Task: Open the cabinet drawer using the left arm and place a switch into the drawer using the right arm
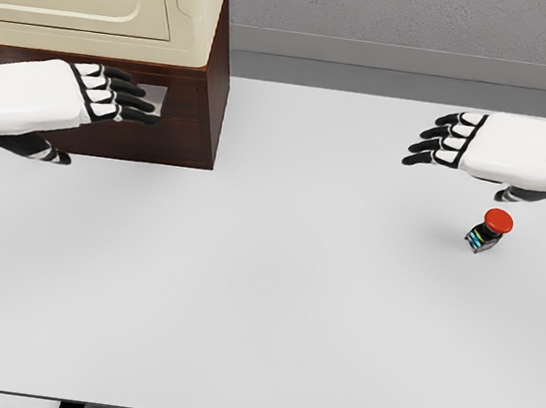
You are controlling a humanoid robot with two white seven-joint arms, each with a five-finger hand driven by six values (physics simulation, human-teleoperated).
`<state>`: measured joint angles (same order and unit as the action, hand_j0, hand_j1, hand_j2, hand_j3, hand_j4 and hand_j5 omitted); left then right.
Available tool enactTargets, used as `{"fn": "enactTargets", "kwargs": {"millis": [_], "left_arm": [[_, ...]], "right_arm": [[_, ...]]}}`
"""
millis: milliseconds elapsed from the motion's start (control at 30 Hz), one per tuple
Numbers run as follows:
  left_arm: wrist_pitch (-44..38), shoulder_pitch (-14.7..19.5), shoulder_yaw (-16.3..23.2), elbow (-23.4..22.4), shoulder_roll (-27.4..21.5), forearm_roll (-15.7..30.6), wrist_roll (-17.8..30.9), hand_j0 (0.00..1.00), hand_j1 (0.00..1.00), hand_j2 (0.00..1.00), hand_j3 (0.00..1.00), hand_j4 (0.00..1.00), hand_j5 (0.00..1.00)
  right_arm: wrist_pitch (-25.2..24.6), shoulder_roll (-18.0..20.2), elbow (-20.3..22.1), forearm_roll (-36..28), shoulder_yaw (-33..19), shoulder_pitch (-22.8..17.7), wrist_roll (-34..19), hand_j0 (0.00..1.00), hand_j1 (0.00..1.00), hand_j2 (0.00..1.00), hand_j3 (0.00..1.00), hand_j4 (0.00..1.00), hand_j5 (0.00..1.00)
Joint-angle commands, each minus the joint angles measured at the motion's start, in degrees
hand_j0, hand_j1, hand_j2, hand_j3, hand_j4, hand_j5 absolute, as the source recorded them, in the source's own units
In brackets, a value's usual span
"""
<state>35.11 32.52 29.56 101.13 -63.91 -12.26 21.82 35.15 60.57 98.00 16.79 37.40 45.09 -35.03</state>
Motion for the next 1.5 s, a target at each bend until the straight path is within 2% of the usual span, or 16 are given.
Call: {"fn": "enactTargets", "kwargs": {"millis": [0,133,200,267,333,400,500,533,700,767,800,867,933,1067,1200,1467], "left_arm": [[-0.1,-0.1,0.0,0.0,0.2,0.4,0.0,1.00,1.00,1.00,1.00,1.00,1.00],[-0.1,1.3,0.1,-0.7,-0.4,2.6,-0.3,1.00,1.00,1.00,1.00,1.00,1.00],[-0.1,2.4,0.5,-4.2,-1.7,2.7,-0.1,1.00,1.00,1.00,1.00,1.00,1.00],[-0.1,3.4,2.2,-3.7,-2.8,1.8,1.1,1.00,1.00,1.00,1.00,1.00,1.00],[-0.1,4.7,4.8,-4.6,-4.0,-0.4,2.5,1.00,1.00,1.00,1.00,1.00,1.00],[-0.1,4.7,8.3,-4.5,-6.3,1.2,2.7,1.00,1.00,1.00,1.00,1.00,1.00],[-0.1,4.7,13.2,-5.0,-6.8,18.0,7.9,1.00,1.00,1.00,1.00,1.00,1.00],[-0.1,4.8,13.3,-4.7,-6.3,19.9,10.9,1.00,1.00,1.00,1.00,1.00,1.00],[-0.1,4.4,13.5,-7.2,-6.3,26.9,11.4,1.00,1.00,1.00,1.00,1.00,1.00],[-0.1,4.2,13.9,-7.4,-6.2,28.5,11.6,1.00,1.00,1.00,1.00,1.00,1.00],[-0.1,4.6,14.3,-7.2,-6.2,33.7,13.2,1.00,1.00,1.00,1.00,1.00,1.00],[-4.2,5.8,14.1,-7.4,-6.2,40.3,13.2,1.00,1.00,1.00,1.00,1.00,1.00],[-8.2,6.5,14.0,-7.1,-6.1,41.4,13.2,0.96,0.96,0.96,0.96,0.96,0.96],[-16.3,7.3,13.8,-7.5,-5.6,41.6,13.2,0.98,0.98,0.98,0.98,0.98,0.98],[-21.6,8.9,13.6,-11.0,-2.8,41.0,13.2,1.00,1.00,1.00,1.00,1.00,1.00],[-22.5,9.0,13.0,-13.3,-2.1,38.5,13.2,0.99,0.99,0.99,0.99,0.99,0.99]], "right_arm": [[-0.2,0.0,0.0,-0.3,0.0,0.0,0.0,1.00,1.00,1.00,1.00,1.00,1.00],[-0.2,0.6,-1.4,-1.2,-1.7,0.0,0.0,1.00,1.00,1.00,1.00,1.00,1.00],[-0.2,2.8,-7.0,-2.4,-7.5,-0.5,0.0,1.00,1.00,1.00,1.00,1.00,1.00],[-0.2,5.6,-8.1,-1.6,-5.4,-1.0,0.0,1.00,1.00,1.00,1.00,1.00,1.00],[-0.2,5.3,-8.3,-1.0,-1.0,-1.5,0.0,1.00,1.00,1.00,1.00,1.00,1.00],[-0.2,7.3,-8.5,0.9,-1.1,-1.8,0.0,1.00,1.00,1.00,1.00,1.00,1.00],[-0.2,7.7,-8.5,1.1,-0.5,-2.7,0.0,1.00,1.00,1.00,1.00,1.00,1.00],[-0.2,7.7,-8.5,2.1,0.7,-3.1,0.0,1.00,1.00,1.00,1.00,1.00,1.00],[-0.2,6.9,-8.8,3.2,4.9,-3.1,0.0,1.00,1.00,1.00,1.00,1.00,1.00],[-0.2,3.6,-12.1,3.9,5.0,-3.0,0.0,1.00,1.00,1.00,1.00,1.00,1.00],[-0.2,2.3,-14.4,4.1,5.0,-3.1,0.0,1.00,1.00,1.00,1.00,1.00,1.00],[-0.2,1.3,-15.1,5.3,5.0,-3.0,0.0,1.00,1.00,1.00,1.00,1.00,1.00],[-0.2,-0.1,-16.1,5.9,4.9,-3.1,0.0,1.00,1.00,1.00,1.00,1.00,1.00],[-0.2,-1.6,-18.1,7.4,4.9,-3.0,0.0,1.00,1.00,1.00,1.00,1.00,1.00],[-0.2,-2.8,-19.1,8.5,4.8,-3.0,0.0,1.00,1.00,1.00,1.00,1.00,1.00],[-0.2,-3.8,-19.8,9.4,5.6,-3.4,0.0,1.00,1.00,1.00,1.00,1.00,1.00]]}}
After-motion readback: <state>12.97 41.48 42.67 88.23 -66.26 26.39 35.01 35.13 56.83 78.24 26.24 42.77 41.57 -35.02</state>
